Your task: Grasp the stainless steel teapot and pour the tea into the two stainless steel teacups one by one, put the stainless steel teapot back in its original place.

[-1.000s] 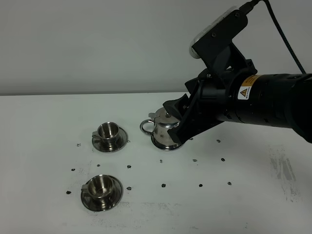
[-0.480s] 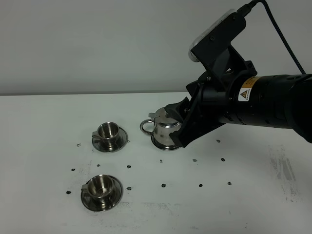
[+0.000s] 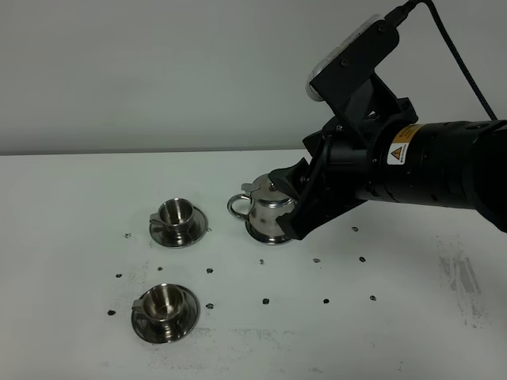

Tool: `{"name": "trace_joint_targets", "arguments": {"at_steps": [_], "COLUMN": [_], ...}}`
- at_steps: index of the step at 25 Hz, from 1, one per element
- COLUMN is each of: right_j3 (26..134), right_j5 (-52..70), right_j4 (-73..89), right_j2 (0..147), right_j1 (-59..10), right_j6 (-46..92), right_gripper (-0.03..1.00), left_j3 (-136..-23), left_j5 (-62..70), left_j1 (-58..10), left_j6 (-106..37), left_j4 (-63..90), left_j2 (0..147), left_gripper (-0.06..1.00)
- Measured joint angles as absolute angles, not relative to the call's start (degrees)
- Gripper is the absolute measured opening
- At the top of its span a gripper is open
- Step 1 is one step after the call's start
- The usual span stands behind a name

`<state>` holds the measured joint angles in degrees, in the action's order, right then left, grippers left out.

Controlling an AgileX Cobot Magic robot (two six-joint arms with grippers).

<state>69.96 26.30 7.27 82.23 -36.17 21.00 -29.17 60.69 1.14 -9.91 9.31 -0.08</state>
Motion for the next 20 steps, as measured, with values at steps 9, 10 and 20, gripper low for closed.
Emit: {"name": "trace_joint_targets", "arguments": {"at_steps": [9, 10, 20], "right_j3": [70.0, 70.4, 86.6], "right_j5": [23.8, 23.8, 27.7], "right_j4": [7.1, 7.1, 5.4], "right_j2": [88.7, 90.4, 103.7], "right_j1": [-36.2, -36.2, -36.2], "right_j6": [21.0, 21.0, 18.8], "right_gripper": [0.52, 0.52, 0.52], "left_j3": [-29.2, -29.2, -29.2], "left_j5": [60.7, 60.7, 60.7], "left_j1": [1.1, 1.1, 1.1], "left_j6": [-9.9, -9.9, -10.0], "left_j4": [9.3, 9.3, 9.3], "left_j2": [-0.1, -0.1, -0.1], "left_gripper": [0.48, 0.48, 0.48]}}
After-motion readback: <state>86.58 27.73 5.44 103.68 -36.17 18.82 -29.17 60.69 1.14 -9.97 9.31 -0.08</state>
